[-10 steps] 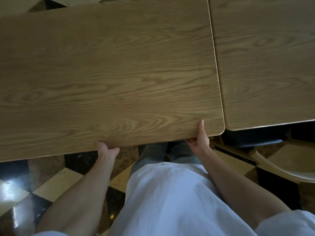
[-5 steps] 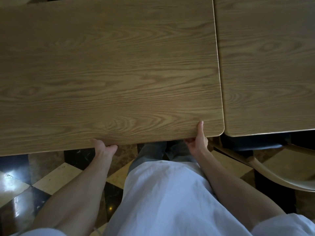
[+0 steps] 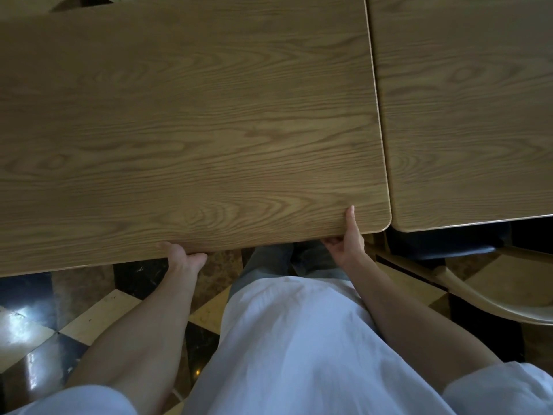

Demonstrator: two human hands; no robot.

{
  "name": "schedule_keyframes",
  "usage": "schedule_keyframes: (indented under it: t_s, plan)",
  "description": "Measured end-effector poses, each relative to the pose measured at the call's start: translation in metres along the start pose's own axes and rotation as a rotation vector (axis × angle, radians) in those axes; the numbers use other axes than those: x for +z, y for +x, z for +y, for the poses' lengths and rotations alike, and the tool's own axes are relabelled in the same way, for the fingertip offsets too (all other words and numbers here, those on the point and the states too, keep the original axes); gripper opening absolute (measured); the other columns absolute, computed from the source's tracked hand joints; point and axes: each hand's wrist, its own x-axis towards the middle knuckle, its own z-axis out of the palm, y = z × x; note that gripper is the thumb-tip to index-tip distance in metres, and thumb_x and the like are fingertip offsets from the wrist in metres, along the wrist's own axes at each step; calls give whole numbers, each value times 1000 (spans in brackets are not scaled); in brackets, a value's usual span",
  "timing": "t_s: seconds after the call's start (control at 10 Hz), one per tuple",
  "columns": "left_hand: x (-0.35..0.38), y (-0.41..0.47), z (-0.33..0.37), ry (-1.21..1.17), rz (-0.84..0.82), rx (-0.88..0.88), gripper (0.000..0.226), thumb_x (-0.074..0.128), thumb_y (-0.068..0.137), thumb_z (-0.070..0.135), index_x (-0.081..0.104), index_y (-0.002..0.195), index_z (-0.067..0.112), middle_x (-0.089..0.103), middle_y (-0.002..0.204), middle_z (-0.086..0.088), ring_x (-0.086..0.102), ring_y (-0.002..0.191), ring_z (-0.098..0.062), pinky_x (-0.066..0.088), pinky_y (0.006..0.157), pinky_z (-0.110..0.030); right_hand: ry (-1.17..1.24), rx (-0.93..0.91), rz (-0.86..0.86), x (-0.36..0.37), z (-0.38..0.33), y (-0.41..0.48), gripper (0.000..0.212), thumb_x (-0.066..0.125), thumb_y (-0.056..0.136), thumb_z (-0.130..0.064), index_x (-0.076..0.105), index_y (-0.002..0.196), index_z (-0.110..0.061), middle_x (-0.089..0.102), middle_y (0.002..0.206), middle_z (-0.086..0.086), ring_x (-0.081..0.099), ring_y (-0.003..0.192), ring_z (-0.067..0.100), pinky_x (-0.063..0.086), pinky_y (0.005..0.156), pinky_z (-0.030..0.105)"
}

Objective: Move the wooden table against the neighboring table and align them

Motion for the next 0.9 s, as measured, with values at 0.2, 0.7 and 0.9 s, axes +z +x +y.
schedule_keyframes:
  t_s: [0.2,0.7,0.9]
  plan:
    - [-2,-1,-3,10,22,13,74,41,101,59,15,160,22,23,161,-13,24,145,-35,16,119,-54,-10,0,4,1,0,-3,81,76,74,-45,30,134,-16,51,121,15,51,116,39,46,94,61]
    - [6,-53,-2,518,18,-19,74,58,100,41,23,156,10,33,154,-24,41,137,-37,37,113,-47,-644,265,-27,7,-43,-24,78,55,79,-71,45,111,0,66,94,24,71,75,39,59,64,47]
    - [15,-73,-8,848,-9,28,60,53,101,45,48,137,-2,64,109,-25,64,93,-34,53,82,-40,-1192,160,-179,35,-65,-48,59,51,92,-54,60,72,0,63,62,13,63,55,24,55,54,28]
